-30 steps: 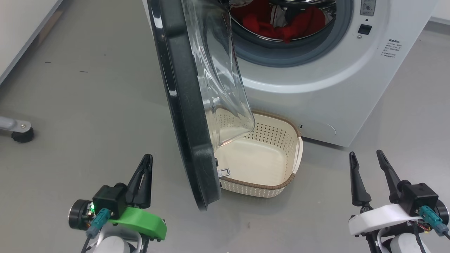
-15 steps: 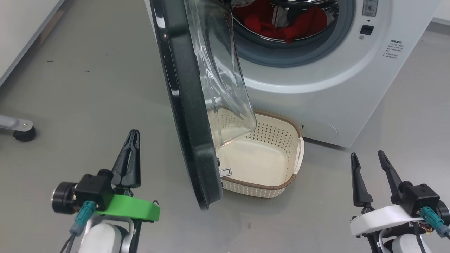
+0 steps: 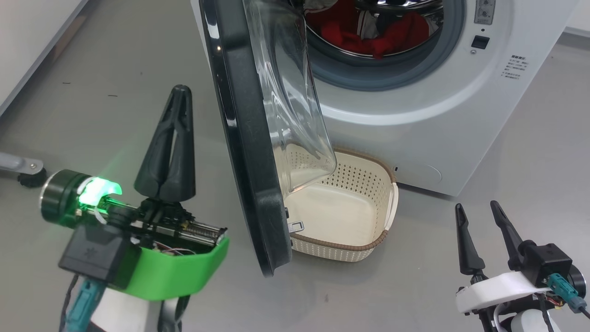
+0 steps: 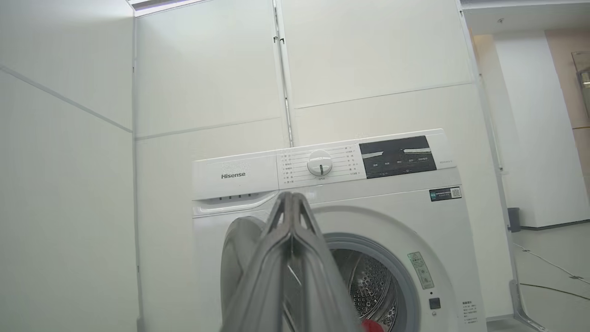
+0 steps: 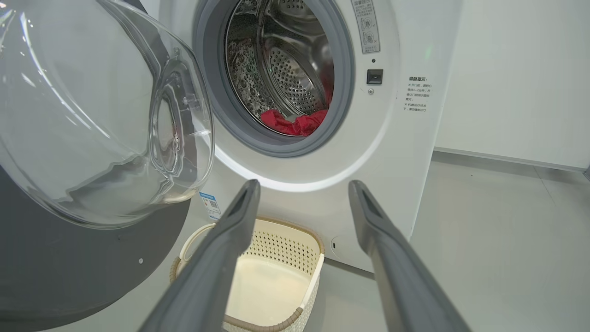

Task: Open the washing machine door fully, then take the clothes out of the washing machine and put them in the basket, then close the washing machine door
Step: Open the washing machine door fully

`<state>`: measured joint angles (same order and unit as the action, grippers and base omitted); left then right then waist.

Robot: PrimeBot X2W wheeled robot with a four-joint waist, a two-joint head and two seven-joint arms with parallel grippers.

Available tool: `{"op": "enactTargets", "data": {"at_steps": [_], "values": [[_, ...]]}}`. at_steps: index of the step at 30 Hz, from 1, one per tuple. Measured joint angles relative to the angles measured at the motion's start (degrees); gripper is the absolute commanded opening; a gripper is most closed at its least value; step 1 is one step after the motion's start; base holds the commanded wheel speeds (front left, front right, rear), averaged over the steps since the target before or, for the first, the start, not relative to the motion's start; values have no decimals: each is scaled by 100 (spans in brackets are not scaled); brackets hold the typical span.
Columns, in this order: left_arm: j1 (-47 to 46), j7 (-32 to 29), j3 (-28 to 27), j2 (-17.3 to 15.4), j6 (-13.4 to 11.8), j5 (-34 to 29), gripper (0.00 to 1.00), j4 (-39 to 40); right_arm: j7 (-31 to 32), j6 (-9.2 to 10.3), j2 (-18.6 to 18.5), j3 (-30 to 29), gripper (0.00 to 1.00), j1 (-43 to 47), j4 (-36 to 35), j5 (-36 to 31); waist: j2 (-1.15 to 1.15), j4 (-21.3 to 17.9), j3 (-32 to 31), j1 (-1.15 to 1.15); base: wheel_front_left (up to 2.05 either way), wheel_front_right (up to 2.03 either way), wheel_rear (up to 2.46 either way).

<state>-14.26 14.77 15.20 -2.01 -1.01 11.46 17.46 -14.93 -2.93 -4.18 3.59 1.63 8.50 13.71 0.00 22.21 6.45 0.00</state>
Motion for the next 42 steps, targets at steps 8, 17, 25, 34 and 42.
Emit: {"op": "enactTargets", "data": {"at_steps": [8,17,25,34,42], "values": [[119,0,925,-13,522,3,0,325,0,-54,45,-26,100,5,62,-25,0,-60,-39,0,0,0,0],[543,-470,1678,-146,687,177,0,355,0,-112,68,-58,100,24,148,-27,0,-120,-75,0,0,0,0],[1010,-1213,2007,-339,734,534,0,8,0,-165,93,-59,100,63,167,-77,0,-154,-74,0,0,0,0],[1263,-1528,1725,-410,650,797,0,-405,0,-205,103,-81,100,63,167,-122,0,-195,-5,0,0,0,0],[1259,-1579,1506,-406,533,840,0,-594,0,-232,132,-91,100,55,167,-126,0,-246,84,0,0,0,0]]}}
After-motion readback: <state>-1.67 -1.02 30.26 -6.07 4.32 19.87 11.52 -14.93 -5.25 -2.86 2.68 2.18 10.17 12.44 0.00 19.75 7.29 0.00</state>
